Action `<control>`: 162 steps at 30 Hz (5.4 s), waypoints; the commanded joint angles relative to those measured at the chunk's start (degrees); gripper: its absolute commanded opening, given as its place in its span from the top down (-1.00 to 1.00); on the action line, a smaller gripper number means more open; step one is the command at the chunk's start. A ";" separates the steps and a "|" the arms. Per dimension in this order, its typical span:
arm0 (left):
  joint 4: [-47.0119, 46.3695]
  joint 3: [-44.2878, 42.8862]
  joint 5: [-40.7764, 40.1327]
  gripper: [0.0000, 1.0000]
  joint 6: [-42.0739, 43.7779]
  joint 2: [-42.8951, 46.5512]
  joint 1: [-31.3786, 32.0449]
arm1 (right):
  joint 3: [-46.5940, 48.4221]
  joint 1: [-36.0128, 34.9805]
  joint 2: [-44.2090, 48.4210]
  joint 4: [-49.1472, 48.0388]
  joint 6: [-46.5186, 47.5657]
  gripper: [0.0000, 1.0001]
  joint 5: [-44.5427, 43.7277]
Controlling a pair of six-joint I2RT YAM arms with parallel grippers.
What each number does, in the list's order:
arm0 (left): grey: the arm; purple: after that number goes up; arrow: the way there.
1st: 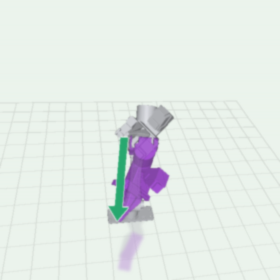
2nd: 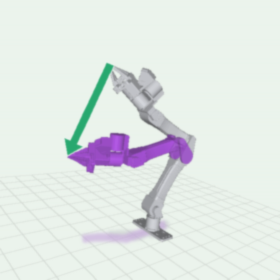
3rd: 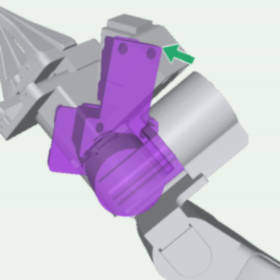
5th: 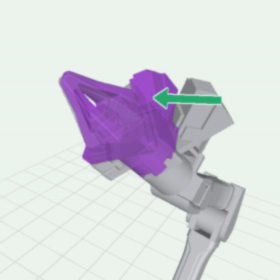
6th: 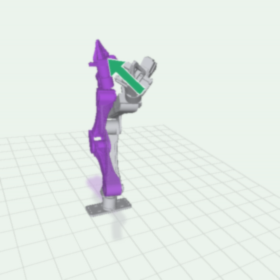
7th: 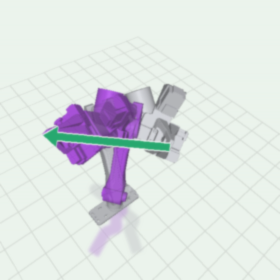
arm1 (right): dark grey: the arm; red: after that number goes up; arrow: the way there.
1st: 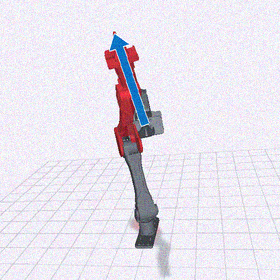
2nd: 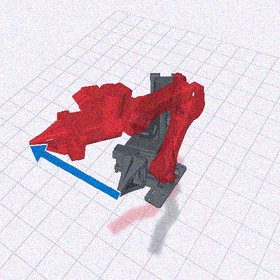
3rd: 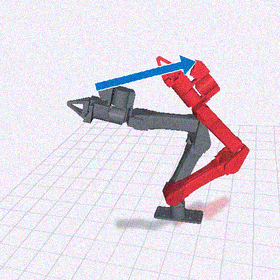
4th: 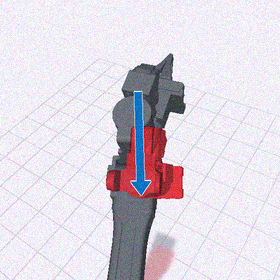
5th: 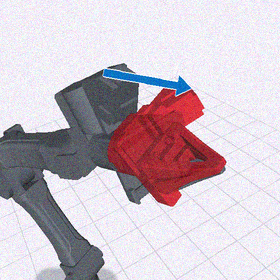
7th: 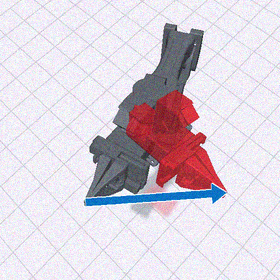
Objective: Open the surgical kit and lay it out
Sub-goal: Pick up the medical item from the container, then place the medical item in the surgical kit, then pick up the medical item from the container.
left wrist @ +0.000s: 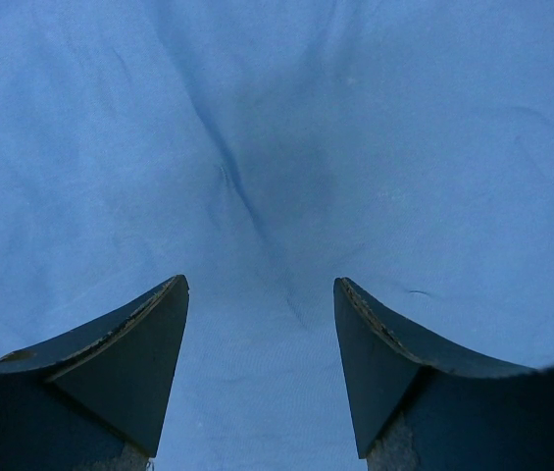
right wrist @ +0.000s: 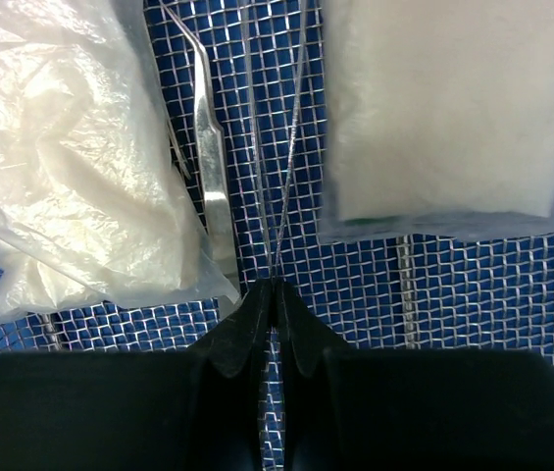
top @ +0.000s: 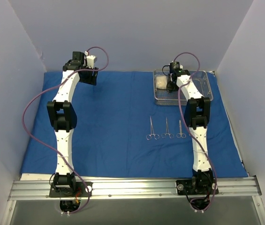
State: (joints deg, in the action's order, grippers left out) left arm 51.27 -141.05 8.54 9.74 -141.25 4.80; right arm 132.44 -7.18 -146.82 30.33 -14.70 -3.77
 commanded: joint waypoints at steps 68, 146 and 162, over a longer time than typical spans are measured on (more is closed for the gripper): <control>-12.33 34.18 -15.30 -0.37 -2.71 29.89 5.40 | -51.59 -47.05 30.10 -7.92 -35.22 0.99 -16.80; 8.24 7.64 -17.15 -0.37 5.38 8.71 -0.49 | -4.30 -0.91 1.37 -4.31 -1.47 0.61 2.19; 7.89 7.11 -16.36 -0.37 5.73 9.68 -0.32 | -8.25 -0.64 13.03 -2.82 1.60 1.00 -3.34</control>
State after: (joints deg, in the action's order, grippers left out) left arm 59.22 -130.74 -8.36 14.85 -132.25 4.16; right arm 124.70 -8.34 -142.37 25.47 -14.57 -2.66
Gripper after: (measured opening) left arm 0.688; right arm 0.006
